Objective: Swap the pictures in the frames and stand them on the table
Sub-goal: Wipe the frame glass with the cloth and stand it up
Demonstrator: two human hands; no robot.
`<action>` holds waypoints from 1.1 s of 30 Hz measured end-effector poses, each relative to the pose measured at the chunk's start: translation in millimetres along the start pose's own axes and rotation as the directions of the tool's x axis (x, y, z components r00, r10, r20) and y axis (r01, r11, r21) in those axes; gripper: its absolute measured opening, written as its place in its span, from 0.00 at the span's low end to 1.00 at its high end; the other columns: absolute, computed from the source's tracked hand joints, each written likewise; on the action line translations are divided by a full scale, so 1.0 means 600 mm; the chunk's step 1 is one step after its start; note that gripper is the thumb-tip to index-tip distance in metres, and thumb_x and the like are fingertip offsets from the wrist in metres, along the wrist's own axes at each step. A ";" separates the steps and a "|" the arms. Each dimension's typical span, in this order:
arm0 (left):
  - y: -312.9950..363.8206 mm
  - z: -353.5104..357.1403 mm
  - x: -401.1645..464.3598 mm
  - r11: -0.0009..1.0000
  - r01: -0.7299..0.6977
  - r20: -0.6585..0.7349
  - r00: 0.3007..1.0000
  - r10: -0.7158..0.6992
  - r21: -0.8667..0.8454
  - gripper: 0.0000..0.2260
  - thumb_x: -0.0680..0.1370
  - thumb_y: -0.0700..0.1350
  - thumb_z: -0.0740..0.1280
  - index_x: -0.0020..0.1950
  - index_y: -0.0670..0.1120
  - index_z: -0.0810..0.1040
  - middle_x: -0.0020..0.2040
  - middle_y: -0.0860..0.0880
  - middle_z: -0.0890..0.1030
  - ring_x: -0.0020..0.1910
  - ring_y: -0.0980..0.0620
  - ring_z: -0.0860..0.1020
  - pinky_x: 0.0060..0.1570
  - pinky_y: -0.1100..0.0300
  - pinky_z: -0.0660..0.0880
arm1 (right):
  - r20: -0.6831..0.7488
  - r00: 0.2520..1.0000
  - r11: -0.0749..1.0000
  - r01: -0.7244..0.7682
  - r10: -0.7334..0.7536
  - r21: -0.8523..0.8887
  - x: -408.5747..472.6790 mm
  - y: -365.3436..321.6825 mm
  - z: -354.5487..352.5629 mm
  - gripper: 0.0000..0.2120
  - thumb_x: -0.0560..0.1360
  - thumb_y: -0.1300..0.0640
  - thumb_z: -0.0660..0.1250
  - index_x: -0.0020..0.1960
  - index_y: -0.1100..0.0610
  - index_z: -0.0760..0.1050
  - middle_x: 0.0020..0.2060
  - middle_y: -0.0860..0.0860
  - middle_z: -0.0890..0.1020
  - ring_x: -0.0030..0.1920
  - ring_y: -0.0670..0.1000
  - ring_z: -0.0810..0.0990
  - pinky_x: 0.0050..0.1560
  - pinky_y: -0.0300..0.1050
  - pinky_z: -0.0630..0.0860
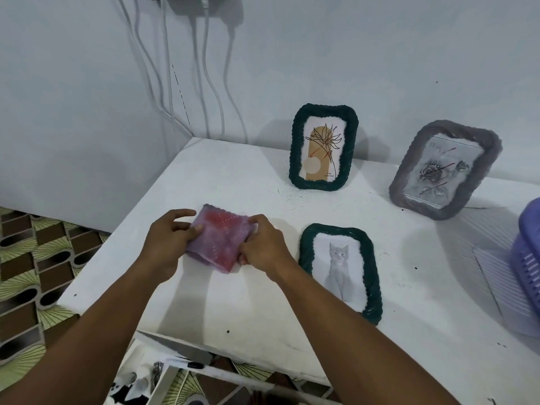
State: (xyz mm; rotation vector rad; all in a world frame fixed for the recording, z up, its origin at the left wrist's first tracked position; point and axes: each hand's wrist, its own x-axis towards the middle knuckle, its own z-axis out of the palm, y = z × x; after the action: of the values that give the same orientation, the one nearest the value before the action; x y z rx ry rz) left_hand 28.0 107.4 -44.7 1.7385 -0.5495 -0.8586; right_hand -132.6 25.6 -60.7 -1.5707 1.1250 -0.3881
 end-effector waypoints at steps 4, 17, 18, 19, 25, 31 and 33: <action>-0.014 -0.003 -0.006 0.998 -0.003 0.032 0.999 0.005 -0.064 0.15 0.75 0.35 0.69 0.59 0.46 0.75 0.48 0.43 0.78 0.44 0.44 0.78 0.43 0.53 0.77 | 0.009 0.999 0.997 -0.034 0.033 0.070 0.002 0.007 -0.006 0.24 0.66 0.71 0.67 0.58 0.53 0.70 0.46 0.59 0.82 0.41 0.56 0.81 0.43 0.52 0.82; -0.032 0.019 0.009 0.356 -0.497 0.364 0.851 0.379 0.791 0.17 0.75 0.44 0.67 0.64 0.50 0.76 0.57 0.44 0.76 0.55 0.39 0.72 0.55 0.48 0.72 | -0.057 0.975 0.913 0.182 -0.217 -0.366 -0.032 0.017 -0.049 0.23 0.78 0.58 0.62 0.72 0.54 0.63 0.59 0.57 0.74 0.57 0.54 0.74 0.56 0.46 0.71; -0.032 0.024 0.008 0.333 -0.482 0.354 0.856 0.376 0.811 0.17 0.75 0.45 0.67 0.64 0.51 0.76 0.57 0.44 0.76 0.56 0.39 0.72 0.55 0.48 0.71 | -0.078 0.971 0.912 0.182 -0.225 -0.368 -0.038 0.018 -0.063 0.23 0.78 0.58 0.62 0.72 0.55 0.62 0.59 0.56 0.74 0.56 0.52 0.74 0.55 0.44 0.71; -0.029 0.031 0.007 0.309 -0.460 0.333 0.861 0.385 0.832 0.17 0.74 0.45 0.66 0.63 0.51 0.76 0.57 0.45 0.76 0.56 0.39 0.71 0.55 0.48 0.70 | -0.106 0.967 0.915 0.180 -0.232 -0.362 -0.042 0.019 -0.078 0.23 0.79 0.57 0.62 0.72 0.54 0.63 0.59 0.55 0.74 0.54 0.50 0.73 0.54 0.42 0.70; 0.001 0.126 -0.033 0.479 -0.628 0.412 0.772 0.485 0.613 0.12 0.75 0.44 0.67 0.59 0.49 0.78 0.45 0.48 0.78 0.40 0.53 0.75 0.48 0.55 0.76 | -0.359 0.906 0.927 0.086 -0.226 -0.365 -0.073 0.050 -0.187 0.20 0.77 0.57 0.65 0.68 0.52 0.68 0.52 0.52 0.77 0.51 0.51 0.76 0.54 0.44 0.74; 0.003 0.220 -0.071 0.560 -0.621 0.549 0.773 0.318 0.549 0.18 0.78 0.50 0.64 0.68 0.54 0.69 0.54 0.48 0.76 0.42 0.56 0.72 0.46 0.64 0.68 | -0.420 0.906 0.876 -0.158 -0.055 -0.455 -0.117 0.103 -0.261 0.23 0.77 0.51 0.65 0.70 0.49 0.64 0.62 0.57 0.72 0.63 0.58 0.69 0.60 0.51 0.69; 0.006 0.236 -0.081 0.591 -0.585 0.554 0.790 0.261 0.555 0.19 0.78 0.50 0.63 0.69 0.53 0.68 0.55 0.47 0.76 0.45 0.53 0.74 0.46 0.64 0.68 | -0.398 0.917 0.860 -0.228 0.032 -0.456 -0.130 0.117 -0.266 0.25 0.76 0.49 0.64 0.72 0.48 0.62 0.63 0.59 0.70 0.64 0.60 0.68 0.61 0.52 0.69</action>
State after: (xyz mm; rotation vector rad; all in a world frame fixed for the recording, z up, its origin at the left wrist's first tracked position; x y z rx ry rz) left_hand -112.2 54.6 -51.7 1.9381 -1.7343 -0.6882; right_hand -321.6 1.4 -45.3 -1.8970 1.7312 -0.3313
